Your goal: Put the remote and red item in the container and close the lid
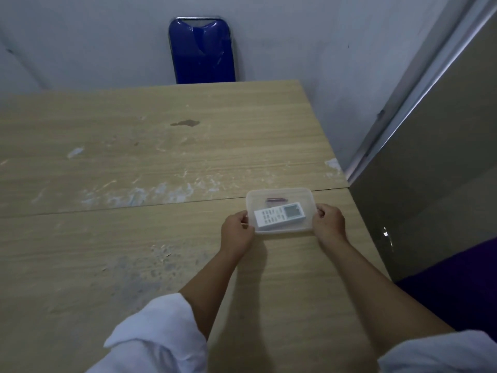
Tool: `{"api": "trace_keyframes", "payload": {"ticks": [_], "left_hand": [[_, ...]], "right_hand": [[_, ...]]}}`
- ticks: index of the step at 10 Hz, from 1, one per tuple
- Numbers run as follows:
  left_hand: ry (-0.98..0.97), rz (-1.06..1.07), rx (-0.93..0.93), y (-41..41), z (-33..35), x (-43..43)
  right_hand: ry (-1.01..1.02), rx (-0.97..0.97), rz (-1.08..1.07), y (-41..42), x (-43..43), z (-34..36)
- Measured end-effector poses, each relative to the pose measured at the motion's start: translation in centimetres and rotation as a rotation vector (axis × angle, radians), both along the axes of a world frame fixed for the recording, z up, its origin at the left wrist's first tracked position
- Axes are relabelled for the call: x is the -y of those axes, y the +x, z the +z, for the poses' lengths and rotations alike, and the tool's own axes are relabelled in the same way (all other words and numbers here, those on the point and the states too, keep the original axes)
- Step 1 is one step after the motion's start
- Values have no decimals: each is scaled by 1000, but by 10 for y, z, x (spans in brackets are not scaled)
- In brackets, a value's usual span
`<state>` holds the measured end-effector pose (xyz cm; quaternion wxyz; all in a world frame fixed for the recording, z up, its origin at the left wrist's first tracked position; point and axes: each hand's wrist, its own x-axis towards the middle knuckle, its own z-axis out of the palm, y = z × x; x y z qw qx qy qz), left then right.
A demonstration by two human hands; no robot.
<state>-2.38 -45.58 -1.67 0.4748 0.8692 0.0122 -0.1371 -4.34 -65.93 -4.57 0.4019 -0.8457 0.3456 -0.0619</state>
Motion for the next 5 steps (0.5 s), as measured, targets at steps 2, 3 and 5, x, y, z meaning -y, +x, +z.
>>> {"api": "trace_keyframes", "payload": {"ticks": [2,3,5], "left_hand": [[3,1,-24,3,-7,3],[21,-12,-80,4,-4,-3],[35,-35,-56,-1,12,-28]], "right_hand": [[2,-7,2,5,4,-4],[-15,-44,23,0,-1,9],[-168,-48,88,-16,-23,34]]}}
